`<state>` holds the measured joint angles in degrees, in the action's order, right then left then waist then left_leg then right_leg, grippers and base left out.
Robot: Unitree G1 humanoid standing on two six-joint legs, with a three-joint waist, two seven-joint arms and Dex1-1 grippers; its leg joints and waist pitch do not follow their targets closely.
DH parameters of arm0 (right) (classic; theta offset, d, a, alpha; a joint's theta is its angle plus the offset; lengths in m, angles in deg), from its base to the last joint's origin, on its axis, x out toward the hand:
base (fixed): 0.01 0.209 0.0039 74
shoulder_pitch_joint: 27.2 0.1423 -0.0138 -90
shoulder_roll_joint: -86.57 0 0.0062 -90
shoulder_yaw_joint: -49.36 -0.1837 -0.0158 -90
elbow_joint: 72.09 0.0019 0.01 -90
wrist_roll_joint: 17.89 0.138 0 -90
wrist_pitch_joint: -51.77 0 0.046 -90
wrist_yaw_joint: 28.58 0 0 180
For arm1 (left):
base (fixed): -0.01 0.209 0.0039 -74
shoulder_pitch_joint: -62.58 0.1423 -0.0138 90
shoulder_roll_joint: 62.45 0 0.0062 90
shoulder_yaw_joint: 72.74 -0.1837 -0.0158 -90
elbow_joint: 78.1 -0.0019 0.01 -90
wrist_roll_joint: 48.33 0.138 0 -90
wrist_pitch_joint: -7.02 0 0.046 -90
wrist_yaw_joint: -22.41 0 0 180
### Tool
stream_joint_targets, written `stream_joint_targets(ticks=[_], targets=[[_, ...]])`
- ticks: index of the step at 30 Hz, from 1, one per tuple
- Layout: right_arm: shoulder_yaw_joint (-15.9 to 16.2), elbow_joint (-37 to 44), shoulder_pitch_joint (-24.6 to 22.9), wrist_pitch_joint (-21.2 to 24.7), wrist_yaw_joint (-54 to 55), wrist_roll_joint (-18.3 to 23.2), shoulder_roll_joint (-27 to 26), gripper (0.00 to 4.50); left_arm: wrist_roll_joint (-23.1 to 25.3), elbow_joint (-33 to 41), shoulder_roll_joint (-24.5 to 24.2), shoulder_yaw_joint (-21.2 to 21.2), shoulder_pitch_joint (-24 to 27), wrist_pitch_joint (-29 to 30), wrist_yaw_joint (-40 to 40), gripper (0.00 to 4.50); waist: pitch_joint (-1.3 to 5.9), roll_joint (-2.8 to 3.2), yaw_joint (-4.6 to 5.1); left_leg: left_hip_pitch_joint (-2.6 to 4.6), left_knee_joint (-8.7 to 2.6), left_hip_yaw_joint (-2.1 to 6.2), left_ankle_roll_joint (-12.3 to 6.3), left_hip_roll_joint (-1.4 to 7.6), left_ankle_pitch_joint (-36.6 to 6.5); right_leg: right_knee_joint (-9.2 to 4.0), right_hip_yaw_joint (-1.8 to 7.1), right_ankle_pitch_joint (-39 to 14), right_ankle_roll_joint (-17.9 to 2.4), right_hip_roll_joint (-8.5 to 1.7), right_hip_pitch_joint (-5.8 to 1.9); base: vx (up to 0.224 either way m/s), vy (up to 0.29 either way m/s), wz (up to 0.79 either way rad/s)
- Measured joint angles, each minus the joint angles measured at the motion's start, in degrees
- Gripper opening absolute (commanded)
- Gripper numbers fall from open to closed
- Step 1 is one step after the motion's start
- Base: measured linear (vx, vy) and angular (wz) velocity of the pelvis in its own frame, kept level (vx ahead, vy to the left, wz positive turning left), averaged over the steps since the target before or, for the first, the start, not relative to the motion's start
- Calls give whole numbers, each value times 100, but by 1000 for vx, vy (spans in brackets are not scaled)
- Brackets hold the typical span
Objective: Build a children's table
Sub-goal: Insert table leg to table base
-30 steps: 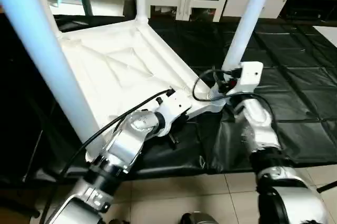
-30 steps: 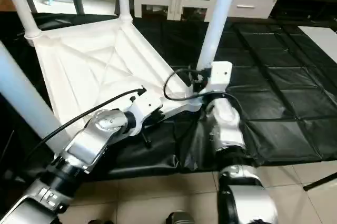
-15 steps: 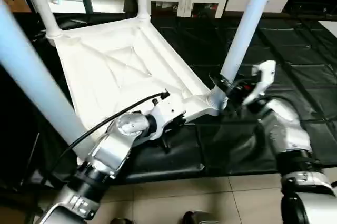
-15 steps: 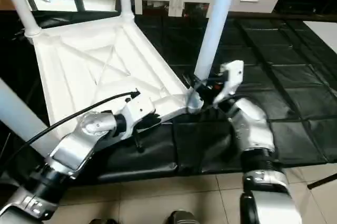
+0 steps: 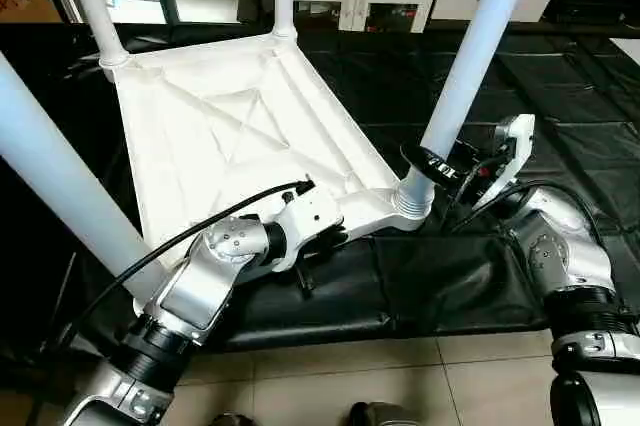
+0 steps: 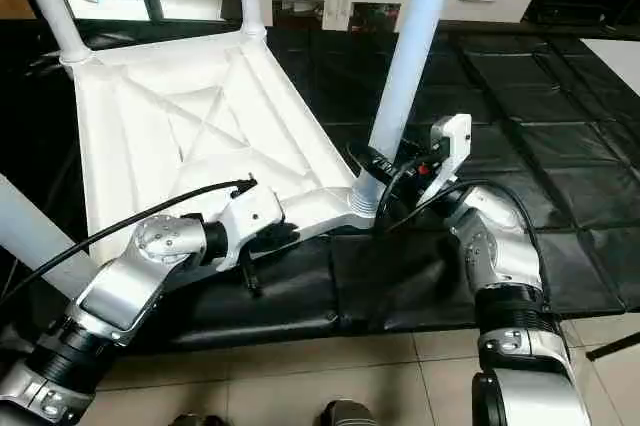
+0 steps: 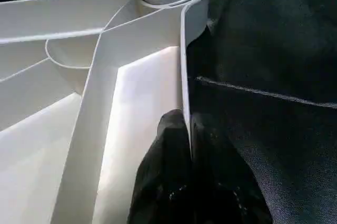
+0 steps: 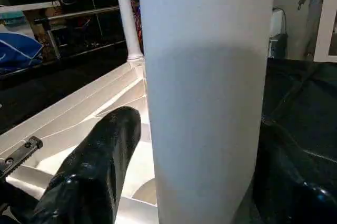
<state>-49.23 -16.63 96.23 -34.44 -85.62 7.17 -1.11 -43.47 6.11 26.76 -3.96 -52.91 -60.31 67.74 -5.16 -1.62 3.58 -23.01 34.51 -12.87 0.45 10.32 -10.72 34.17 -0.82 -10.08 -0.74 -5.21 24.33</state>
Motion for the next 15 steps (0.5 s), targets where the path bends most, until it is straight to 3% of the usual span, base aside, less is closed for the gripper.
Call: stream_joint_targets(ticks=[15], targets=[[-2,0,0,0,-19,0,1,305,-4,-1,-2,3,1,-4,2,0,0,1,-18,1,5,1,-1,1,1,20,-1,0,0,0,6,0,0,0]])
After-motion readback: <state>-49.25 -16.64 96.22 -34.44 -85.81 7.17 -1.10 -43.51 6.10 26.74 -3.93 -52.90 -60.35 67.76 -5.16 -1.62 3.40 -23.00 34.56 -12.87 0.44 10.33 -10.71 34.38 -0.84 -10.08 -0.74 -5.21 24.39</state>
